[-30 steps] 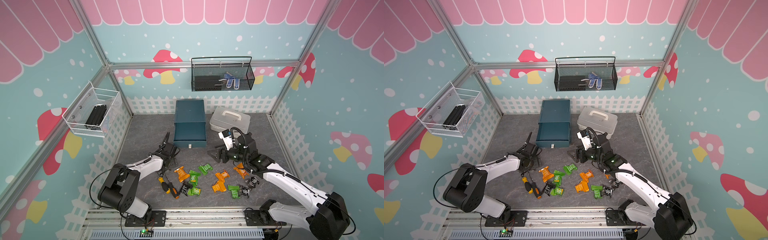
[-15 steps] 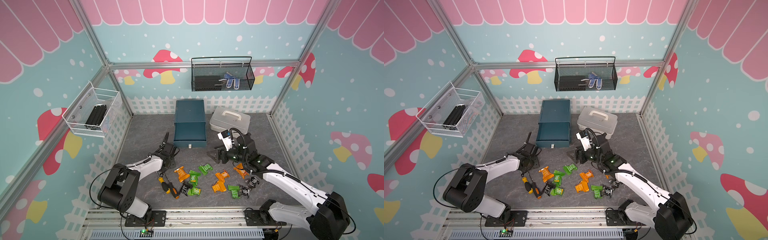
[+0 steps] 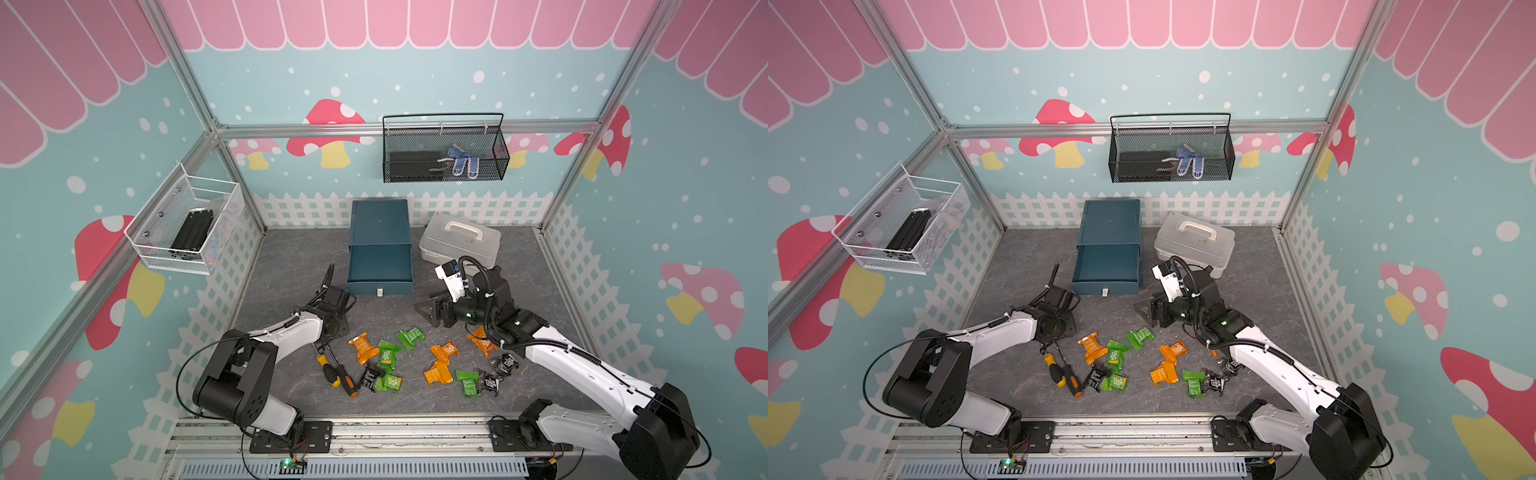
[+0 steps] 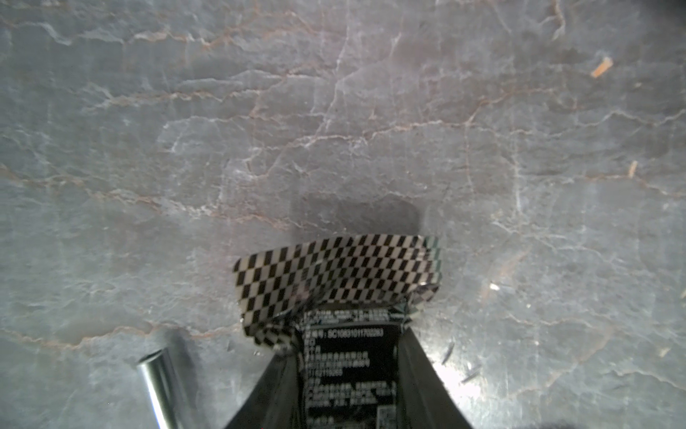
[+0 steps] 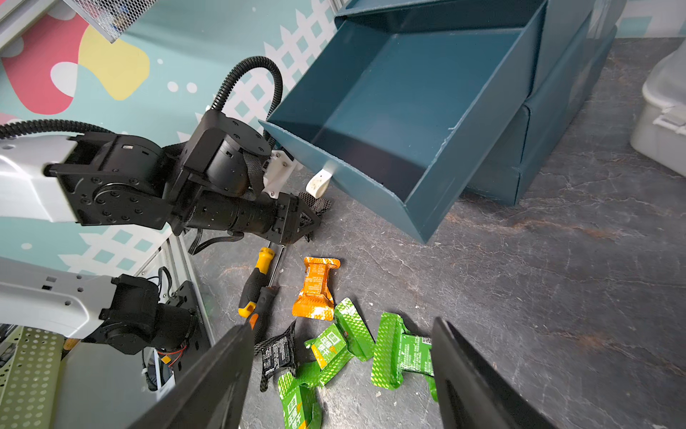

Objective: Place the cookies into the drawer by color
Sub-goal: Pick up the cookie at the center of the board.

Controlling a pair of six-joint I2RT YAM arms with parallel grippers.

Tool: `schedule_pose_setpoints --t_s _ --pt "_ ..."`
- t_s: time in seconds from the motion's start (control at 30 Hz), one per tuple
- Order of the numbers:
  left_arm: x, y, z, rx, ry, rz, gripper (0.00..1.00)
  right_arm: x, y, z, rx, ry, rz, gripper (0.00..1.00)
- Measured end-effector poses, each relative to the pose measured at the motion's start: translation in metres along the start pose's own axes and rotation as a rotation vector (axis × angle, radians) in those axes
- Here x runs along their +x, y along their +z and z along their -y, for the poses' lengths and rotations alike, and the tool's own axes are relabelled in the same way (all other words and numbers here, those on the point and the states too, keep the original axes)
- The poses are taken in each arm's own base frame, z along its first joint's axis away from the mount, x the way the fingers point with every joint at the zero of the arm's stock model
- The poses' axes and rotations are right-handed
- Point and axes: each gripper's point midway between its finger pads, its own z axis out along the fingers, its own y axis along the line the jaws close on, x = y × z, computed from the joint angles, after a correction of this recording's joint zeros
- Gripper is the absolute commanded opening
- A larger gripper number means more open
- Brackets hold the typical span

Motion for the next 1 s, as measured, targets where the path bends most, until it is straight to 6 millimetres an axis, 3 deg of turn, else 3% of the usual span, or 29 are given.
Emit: schedule_pose_setpoints --t_s 0.13,0.3,0.43,0.53,0.63,0.73,0.87,1.0 --pt "-0.001 -0.008 -0.006 0.005 -0.013 0.010 0.35 0.001 0.001 0.000 0.000 -0.002 -0.003 0.78" --pt "-0.018 -0.036 -0.014 0.041 -0.055 0.085 0.34 -0.001 0.001 -0.001 -0.006 -0.008 -0.002 0.78" --pt "-0.035 -0.069 -0.018 0.058 -0.076 0.141 0.35 -0.006 0.002 -0.003 -0.009 -0.013 -0.001 0.78" --pt "-0.062 -0.108 -0.015 0.093 -0.094 0.227 0.34 -0.012 0.002 -0.005 -0.011 -0.019 0.006 0.78" --pt "-0.088 -0.152 -0.010 0.153 -0.113 0.325 0.34 -0.019 0.002 -0.007 -0.013 -0.026 0.016 0.78" --pt "-0.104 -0.183 -0.005 0.194 -0.118 0.386 0.35 -0.029 0.004 -0.009 -0.016 -0.031 0.023 0.78" --pt "-0.109 -0.204 0.009 0.235 -0.074 0.397 0.35 -0.050 0.014 -0.012 -0.025 -0.037 0.037 0.77" --pt "-0.112 -0.220 0.043 0.292 0.027 0.384 0.36 -0.070 0.031 -0.017 -0.057 -0.036 0.036 0.77"
